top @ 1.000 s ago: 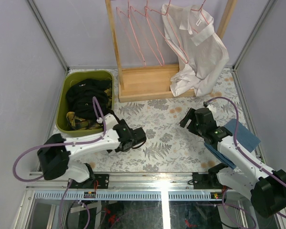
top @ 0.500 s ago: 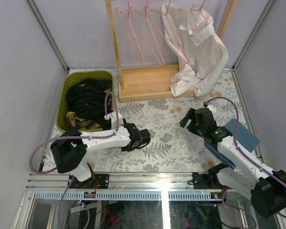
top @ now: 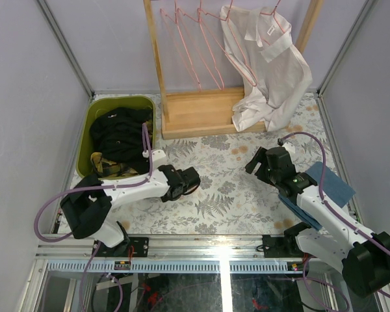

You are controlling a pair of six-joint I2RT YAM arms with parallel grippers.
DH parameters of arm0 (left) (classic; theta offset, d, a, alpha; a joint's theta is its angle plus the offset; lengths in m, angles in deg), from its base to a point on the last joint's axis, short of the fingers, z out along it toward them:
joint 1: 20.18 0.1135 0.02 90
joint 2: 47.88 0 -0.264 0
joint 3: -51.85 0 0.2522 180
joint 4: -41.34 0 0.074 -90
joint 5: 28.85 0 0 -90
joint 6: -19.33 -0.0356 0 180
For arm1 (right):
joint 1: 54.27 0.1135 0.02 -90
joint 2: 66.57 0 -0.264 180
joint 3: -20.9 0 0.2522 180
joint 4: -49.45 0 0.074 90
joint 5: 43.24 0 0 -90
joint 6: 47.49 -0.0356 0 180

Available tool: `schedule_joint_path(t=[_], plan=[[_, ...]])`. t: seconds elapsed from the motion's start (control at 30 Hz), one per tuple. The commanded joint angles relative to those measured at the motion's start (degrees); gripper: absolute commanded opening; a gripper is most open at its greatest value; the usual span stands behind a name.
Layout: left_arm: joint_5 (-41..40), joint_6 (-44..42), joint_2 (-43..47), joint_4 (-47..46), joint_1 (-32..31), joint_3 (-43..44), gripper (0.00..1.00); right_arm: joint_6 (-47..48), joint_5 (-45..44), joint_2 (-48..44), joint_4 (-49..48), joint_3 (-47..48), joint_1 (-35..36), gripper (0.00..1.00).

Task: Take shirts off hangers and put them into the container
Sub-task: Place the shirt in the bin.

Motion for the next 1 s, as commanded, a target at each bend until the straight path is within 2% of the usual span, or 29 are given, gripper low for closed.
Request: schedule_joint_path(t=[0.0,0.13,0.27,0.37,0.6,0.87,0.97], plan=[[2.89,-9.84,1.57,-4.66,-0.07,3.05,0.00,-0.07,-0.45,-0.84,-0.54,1.88,0.25,0.82],[7.72,-21.79,6.24,-8.17,-0.02,6.27,0.00,0.23,-1.03,-1.30,-0.11,2.33,0.28,0.83],[13.73,-38.05,15.38,-17.88,0.22,7.33,0.00,0.54,-1.96,-2.00,0.14,2.61,0.18,0.83],[17.31,-44.88,21.14,-20.83,2.97,9.36,0.00,0.51,-2.17,-2.56,0.23,2.43,0.26,0.83],[22.97,-52.00,23.81,-20.44,16.67,14.25,0.00,-0.03,-1.63,-2.77,0.22,2.28,0.20,0.83],[21.96,-54.15,22.19,-19.24,32.19,18.40,0.00,1.08,-2.36,-3.53,1.27,2.66,0.22,0.83],[20.78,-55.64,22.95,-16.50,36.04,20.40,0.00,1.89,-3.19,-4.13,2.58,3.11,0.21,0.83]])
